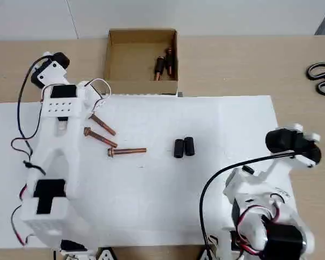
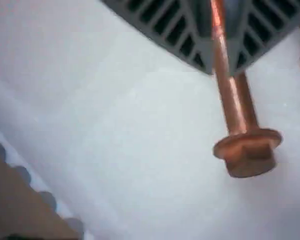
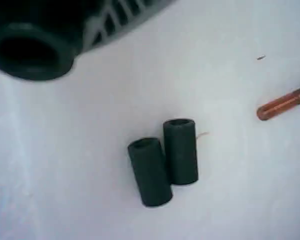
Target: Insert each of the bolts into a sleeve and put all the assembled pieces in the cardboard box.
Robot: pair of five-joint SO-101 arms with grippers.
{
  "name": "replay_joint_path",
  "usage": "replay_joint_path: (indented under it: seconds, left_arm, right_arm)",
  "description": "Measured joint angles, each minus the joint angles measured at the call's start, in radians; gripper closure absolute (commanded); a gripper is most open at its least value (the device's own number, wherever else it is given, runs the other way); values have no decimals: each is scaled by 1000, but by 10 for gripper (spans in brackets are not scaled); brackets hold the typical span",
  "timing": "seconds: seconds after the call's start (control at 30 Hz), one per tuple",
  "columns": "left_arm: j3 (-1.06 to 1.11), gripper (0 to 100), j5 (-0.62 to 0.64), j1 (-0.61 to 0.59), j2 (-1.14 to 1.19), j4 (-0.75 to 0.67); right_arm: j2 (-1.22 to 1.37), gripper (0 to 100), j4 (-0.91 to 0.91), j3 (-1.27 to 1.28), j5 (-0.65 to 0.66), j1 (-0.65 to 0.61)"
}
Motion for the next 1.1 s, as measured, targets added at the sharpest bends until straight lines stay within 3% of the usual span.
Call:
replay_joint_path:
  seconds: [0.27,0.73,1.1]
  left_arm:
    - [-78,912,11,0,117,52]
    - [-80,910,11,2,206,49]
    - [-83,915,11,0,255,-32]
  right_arm:
    - [0,996,0,0,0,0]
    - [0,996,0,0,0,0]
    - [0,996,0,0,0,0]
